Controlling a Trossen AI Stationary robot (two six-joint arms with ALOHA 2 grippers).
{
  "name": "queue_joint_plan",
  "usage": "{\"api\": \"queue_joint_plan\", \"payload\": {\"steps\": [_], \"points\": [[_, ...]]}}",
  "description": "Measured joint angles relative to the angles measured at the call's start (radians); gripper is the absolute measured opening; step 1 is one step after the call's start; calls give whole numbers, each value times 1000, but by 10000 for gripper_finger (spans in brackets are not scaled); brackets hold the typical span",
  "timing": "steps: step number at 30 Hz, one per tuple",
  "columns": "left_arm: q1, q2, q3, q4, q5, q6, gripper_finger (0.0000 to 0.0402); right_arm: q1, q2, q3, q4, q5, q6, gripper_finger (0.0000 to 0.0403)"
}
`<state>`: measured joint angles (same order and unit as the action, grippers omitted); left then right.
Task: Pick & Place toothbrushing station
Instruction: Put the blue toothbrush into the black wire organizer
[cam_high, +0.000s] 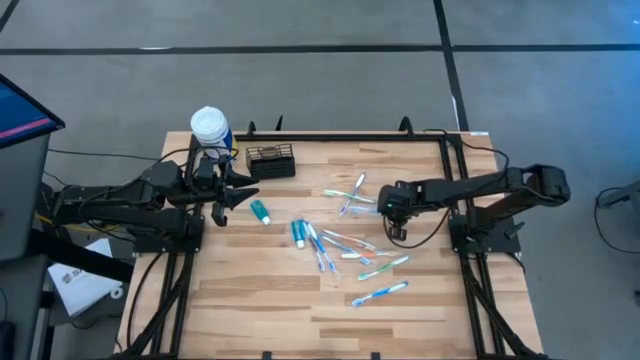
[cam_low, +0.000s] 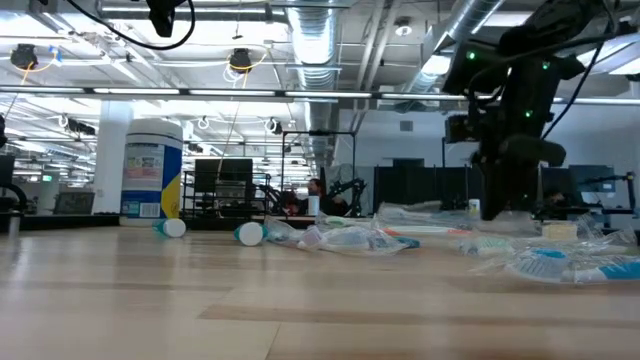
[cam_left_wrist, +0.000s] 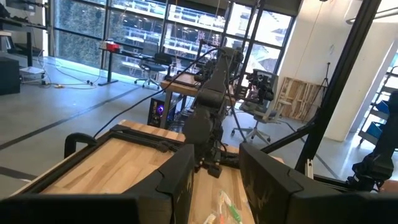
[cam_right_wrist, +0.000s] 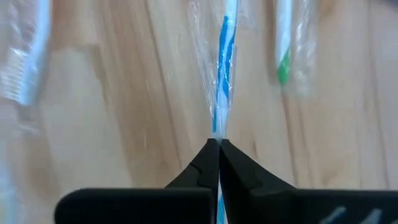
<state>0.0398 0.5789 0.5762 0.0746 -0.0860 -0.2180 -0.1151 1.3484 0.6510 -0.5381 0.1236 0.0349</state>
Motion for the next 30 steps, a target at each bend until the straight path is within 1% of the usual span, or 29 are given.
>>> {"api": "queue_joint_plan", "payload": {"steps": [7, 16, 20, 25, 30], "points": [[0, 0, 0, 0, 0, 0, 121, 24, -100, 0, 57, 1, 41, 1], [0, 21, 0, 2, 4, 0, 121, 60, -206, 1, 257, -1, 45, 1], [0, 80, 0, 34, 3, 1, 121, 78, -225, 1, 377, -4, 45, 0], [0, 176, 0, 146, 3, 3, 121, 94, -222, 2, 541, -46, 45, 0], [0, 273, 0, 259, 3, 53, 121, 104, -214, 3, 662, -49, 44, 0]]}}
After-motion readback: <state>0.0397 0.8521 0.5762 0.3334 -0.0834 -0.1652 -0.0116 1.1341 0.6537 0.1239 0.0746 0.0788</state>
